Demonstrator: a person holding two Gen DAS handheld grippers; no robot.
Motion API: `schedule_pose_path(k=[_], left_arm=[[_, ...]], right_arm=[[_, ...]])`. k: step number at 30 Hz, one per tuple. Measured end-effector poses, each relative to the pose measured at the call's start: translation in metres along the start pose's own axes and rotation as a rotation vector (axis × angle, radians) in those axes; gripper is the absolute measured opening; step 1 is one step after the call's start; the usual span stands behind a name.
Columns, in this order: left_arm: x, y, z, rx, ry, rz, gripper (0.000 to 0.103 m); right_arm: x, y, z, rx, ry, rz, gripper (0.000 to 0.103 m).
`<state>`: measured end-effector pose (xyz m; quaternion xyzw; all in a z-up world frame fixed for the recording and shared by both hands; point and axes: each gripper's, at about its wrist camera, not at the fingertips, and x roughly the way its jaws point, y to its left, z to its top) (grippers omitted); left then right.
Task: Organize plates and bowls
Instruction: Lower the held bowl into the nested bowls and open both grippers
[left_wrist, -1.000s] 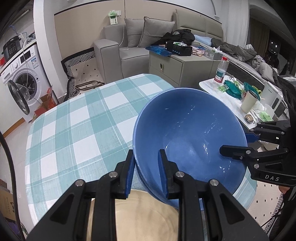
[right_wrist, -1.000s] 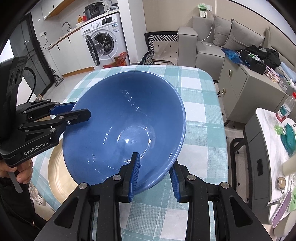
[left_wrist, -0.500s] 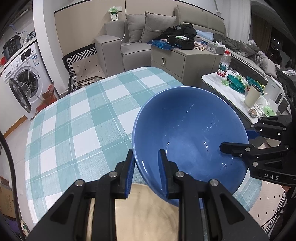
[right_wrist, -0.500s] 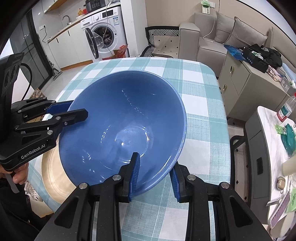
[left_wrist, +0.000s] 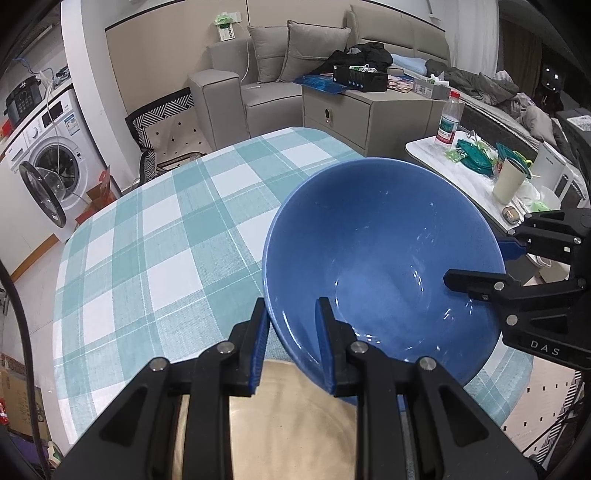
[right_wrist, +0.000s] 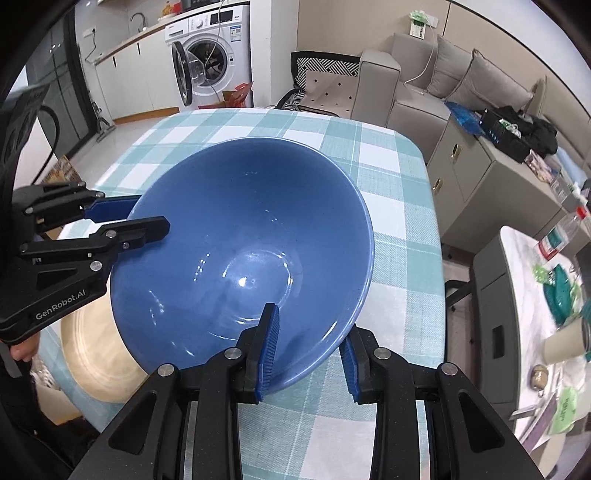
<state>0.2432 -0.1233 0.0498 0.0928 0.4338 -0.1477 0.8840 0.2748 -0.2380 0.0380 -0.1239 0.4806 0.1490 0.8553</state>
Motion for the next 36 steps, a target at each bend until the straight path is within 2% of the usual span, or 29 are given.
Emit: schedule_pose_path(k=[8, 11, 12, 16, 19, 20, 24, 31, 32, 33, 36], left_arm=[[0.003, 0.001, -0.005, 0.001, 0.010, -0.012, 0.023], [0.003, 0.001, -0.006, -0.002, 0.008, -0.015, 0.025], [0.003, 0.002, -0.007, -0.007, 0.008, -0.019, 0.026], [0.002, 0.004, -0.009, -0.020, 0.000, -0.038, 0.032], [-0.002, 0.004, -0.011, -0.019, -0.018, -0.046, 0.045], [-0.004, 0.004, -0.011, -0.019, -0.028, -0.043, 0.050], [-0.012, 0.006, -0.014, -0.030, -0.054, -0.049, 0.053], [-0.021, 0.012, -0.025, -0.053, -0.064, -0.007, 0.061], [-0.023, 0.014, -0.028, -0.058, -0.067, -0.004, 0.069], [-0.025, 0.016, -0.031, -0.067, -0.074, 0.002, 0.083], [-0.035, 0.021, -0.042, -0.088, -0.124, 0.021, 0.095]], right_arm=[[0.001, -0.003, -0.001, 0.000, -0.003, -0.015, 0.032], [0.002, -0.004, -0.001, 0.002, -0.003, -0.006, 0.039], [0.003, -0.004, -0.002, 0.004, -0.003, -0.002, 0.043], [0.005, -0.005, -0.005, 0.007, -0.004, 0.014, 0.048], [0.002, -0.007, -0.007, 0.019, -0.026, 0.031, 0.050], [0.000, -0.007, -0.007, 0.022, -0.033, 0.034, 0.053], [-0.007, -0.010, -0.008, 0.042, -0.073, 0.059, 0.071], [-0.022, -0.013, -0.018, 0.080, -0.155, 0.114, 0.085], [-0.024, -0.014, -0.019, 0.085, -0.168, 0.121, 0.088], [-0.026, -0.014, -0.021, 0.090, -0.178, 0.126, 0.094], [-0.032, -0.016, -0.027, 0.109, -0.215, 0.147, 0.100]])
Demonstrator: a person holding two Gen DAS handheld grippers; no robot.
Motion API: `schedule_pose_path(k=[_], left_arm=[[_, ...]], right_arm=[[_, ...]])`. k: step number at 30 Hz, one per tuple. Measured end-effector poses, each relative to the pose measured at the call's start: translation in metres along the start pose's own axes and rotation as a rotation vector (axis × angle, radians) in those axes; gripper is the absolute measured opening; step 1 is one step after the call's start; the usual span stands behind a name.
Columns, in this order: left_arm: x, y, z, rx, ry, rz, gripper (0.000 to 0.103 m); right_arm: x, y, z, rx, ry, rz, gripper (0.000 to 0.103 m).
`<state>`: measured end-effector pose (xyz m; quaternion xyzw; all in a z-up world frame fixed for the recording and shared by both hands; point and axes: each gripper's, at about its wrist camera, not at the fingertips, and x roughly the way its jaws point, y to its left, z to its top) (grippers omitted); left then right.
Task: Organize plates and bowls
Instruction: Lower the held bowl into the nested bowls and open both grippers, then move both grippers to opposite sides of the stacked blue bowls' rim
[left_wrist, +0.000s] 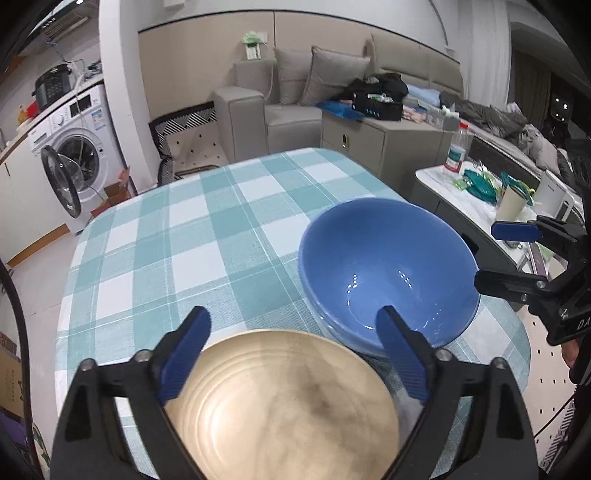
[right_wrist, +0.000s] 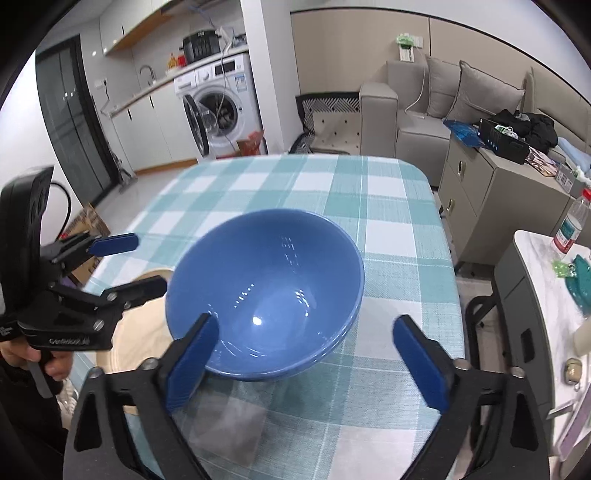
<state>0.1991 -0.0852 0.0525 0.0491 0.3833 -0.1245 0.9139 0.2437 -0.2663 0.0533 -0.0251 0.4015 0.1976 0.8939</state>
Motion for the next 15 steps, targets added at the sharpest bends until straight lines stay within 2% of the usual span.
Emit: schedule_pose_path(k=[15], left_arm=[[-0.027, 0.015, -0.041, -0.061, -0.016, 0.046, 0.101]], right_arm=[[-0.006, 0.009, -0.021, -0.005, -0.025, 0.053, 0.102]])
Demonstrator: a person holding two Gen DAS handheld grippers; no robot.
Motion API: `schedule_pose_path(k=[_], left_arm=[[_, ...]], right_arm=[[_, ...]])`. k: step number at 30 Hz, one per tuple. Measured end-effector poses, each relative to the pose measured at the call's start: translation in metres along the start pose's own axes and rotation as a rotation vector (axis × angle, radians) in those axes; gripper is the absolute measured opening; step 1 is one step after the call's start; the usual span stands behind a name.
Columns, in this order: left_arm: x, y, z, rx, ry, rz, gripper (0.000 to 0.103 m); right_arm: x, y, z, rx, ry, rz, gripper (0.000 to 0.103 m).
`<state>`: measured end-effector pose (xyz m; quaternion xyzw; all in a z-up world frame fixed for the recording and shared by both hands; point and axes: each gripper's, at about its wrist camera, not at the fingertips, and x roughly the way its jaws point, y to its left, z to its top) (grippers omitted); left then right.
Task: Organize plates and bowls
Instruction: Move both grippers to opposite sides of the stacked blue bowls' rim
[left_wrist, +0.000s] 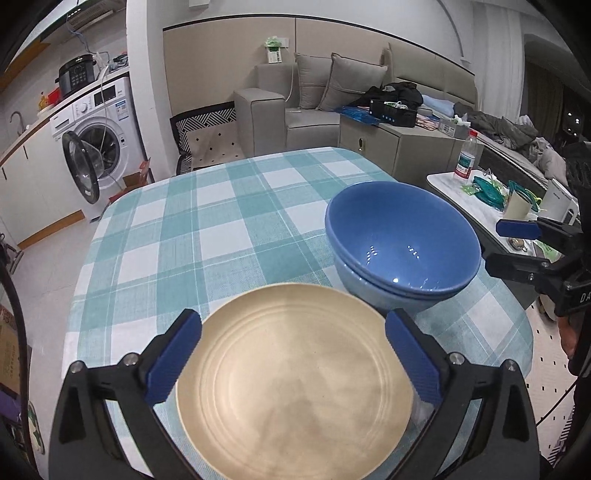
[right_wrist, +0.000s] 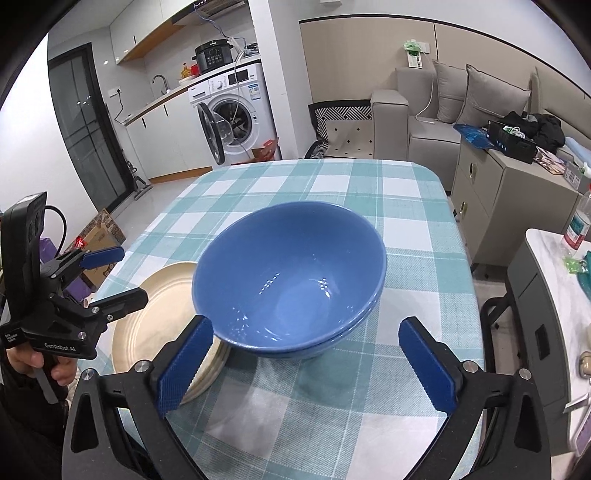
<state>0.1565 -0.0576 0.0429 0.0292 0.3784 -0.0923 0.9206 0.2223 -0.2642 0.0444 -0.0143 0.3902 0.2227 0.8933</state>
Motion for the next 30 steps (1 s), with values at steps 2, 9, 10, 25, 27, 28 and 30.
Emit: schedule_pose_path(k=[2, 9, 10, 25, 27, 28, 30], left_arm=[[-0.002, 0.001, -0.005, -0.013, 0.005, 0.002, 0.101], [-0.006, 0.003, -0.017, -0.036, 0.014, 0.029, 0.101], [-0.007, 0.003, -0.018, -0.041, 0.015, 0.031, 0.101], [-0.009, -0.008, -0.021, -0.055, 0.024, 0.027, 0.101], [-0.007, -0.009, -0.019, -0.056, 0.028, 0.021, 0.101], [-0.005, -0.010, -0.018, -0.055, 0.032, 0.019, 0.101], [-0.001, -0.011, -0.016, -0.057, 0.039, 0.016, 0.101]], right_arm=[[0.000, 0.000, -0.002, 0.003, -0.001, 0.007, 0.102], [-0.001, 0.001, -0.006, 0.006, -0.005, 0.024, 0.102], [0.000, 0.001, -0.006, 0.007, -0.004, 0.026, 0.102], [0.008, -0.004, -0.015, 0.029, 0.010, 0.042, 0.102], [0.008, -0.006, -0.014, 0.035, 0.010, 0.041, 0.102], [0.008, -0.007, -0.013, 0.040, 0.008, 0.042, 0.102], [0.008, -0.009, -0.012, 0.047, 0.008, 0.041, 0.102]])
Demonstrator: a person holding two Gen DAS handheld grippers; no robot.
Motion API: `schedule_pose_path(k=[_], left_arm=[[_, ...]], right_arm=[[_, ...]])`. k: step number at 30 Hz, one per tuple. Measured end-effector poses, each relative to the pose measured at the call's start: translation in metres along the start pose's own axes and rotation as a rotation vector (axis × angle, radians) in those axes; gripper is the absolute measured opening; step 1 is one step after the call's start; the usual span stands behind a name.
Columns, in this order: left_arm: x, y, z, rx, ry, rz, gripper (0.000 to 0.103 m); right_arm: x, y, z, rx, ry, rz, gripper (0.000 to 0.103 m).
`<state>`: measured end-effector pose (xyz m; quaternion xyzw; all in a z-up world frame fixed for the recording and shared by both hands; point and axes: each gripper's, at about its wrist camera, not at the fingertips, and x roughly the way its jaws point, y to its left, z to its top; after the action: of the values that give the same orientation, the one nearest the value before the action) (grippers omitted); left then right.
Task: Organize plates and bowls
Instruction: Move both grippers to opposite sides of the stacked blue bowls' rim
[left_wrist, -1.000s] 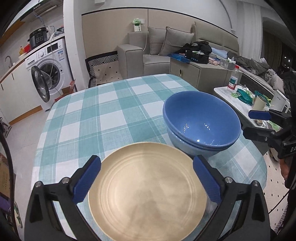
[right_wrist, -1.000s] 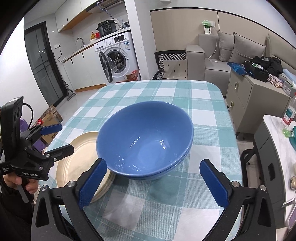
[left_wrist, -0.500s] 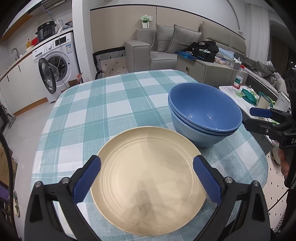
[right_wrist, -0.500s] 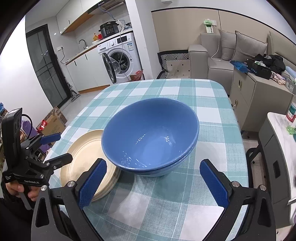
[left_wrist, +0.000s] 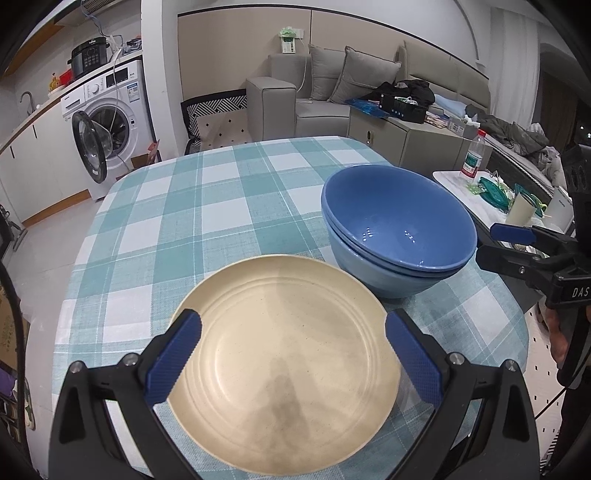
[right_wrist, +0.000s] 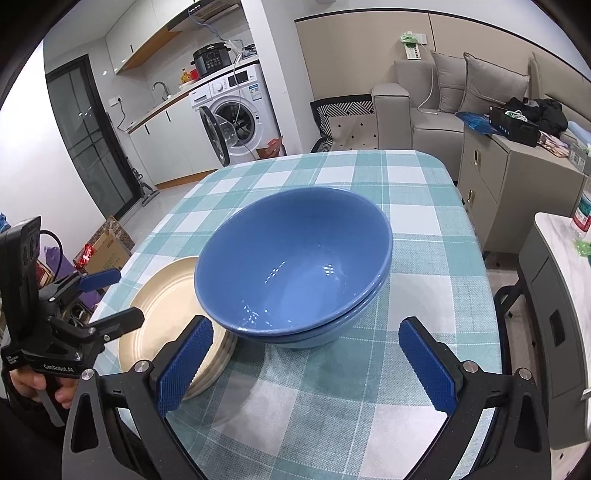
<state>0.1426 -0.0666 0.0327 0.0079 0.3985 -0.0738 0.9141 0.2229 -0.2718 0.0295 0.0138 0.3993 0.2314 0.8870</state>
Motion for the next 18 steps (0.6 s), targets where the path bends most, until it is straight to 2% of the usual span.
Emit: schedule_pose_path(k=[18], left_arm=[[0.023, -0.012, 0.017, -0.006, 0.034, -0.041, 0.101]], right_arm=[[0.007, -0.025, 0.010, 0.058, 0.013, -0.019, 0.102]])
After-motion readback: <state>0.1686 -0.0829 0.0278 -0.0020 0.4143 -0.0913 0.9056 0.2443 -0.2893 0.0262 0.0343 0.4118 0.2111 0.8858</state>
